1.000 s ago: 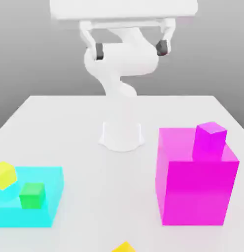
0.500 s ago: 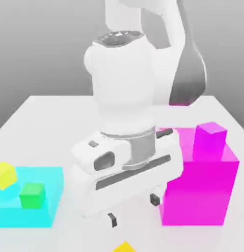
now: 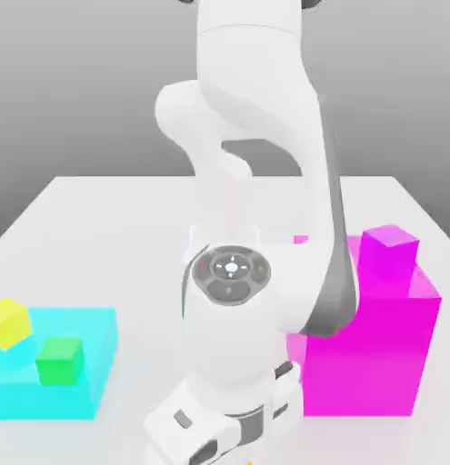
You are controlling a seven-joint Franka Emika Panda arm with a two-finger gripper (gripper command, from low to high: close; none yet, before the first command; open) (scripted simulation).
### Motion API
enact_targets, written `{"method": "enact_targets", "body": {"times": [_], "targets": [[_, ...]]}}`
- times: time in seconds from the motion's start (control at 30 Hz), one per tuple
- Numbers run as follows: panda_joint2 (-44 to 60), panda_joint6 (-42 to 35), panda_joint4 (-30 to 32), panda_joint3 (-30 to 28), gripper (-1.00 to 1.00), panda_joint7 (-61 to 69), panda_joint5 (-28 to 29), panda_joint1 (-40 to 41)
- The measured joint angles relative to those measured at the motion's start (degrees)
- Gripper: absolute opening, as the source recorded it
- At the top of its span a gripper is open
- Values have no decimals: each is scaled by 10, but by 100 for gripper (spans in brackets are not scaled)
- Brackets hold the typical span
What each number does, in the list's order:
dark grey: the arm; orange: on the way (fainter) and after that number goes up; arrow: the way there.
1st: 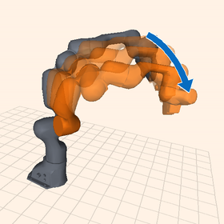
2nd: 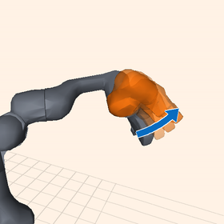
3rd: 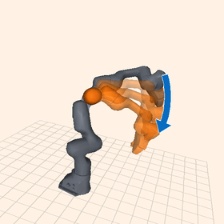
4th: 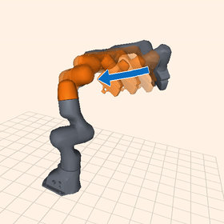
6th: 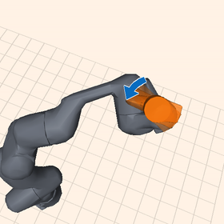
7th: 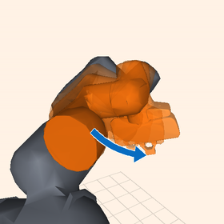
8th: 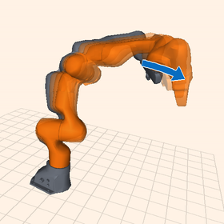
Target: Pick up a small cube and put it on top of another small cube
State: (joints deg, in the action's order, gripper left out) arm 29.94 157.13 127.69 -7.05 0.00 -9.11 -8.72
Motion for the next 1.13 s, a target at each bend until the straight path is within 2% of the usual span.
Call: {"method": "enact_targets", "body": {"times": [0.13, 0.27, 0.4, 0.57, 0.63, 0.73, 0.77, 1.0, 1.13], "targets": [[-72, -56, 16, -18, -100, -14, 19, -13], [-150, -101, 48, -62, -100, -39, 31, 13], [-226, -139, 85, -112, -100, -75, 56, 45], [-320, -181, 133, -153, -100, -130, 102, 131], [-329, -174, 148, -157, -100, -137, 105, 140], [-285, -121, 162, -158, -100, -118, 76, 137], [-269, -102, 165, -156, 100, -110, 65, 138], [-266, -98, 166, -157, 100, -110, 65, 138], [-330, -169, 153, -153, 100, -140, 106, 147]]}}
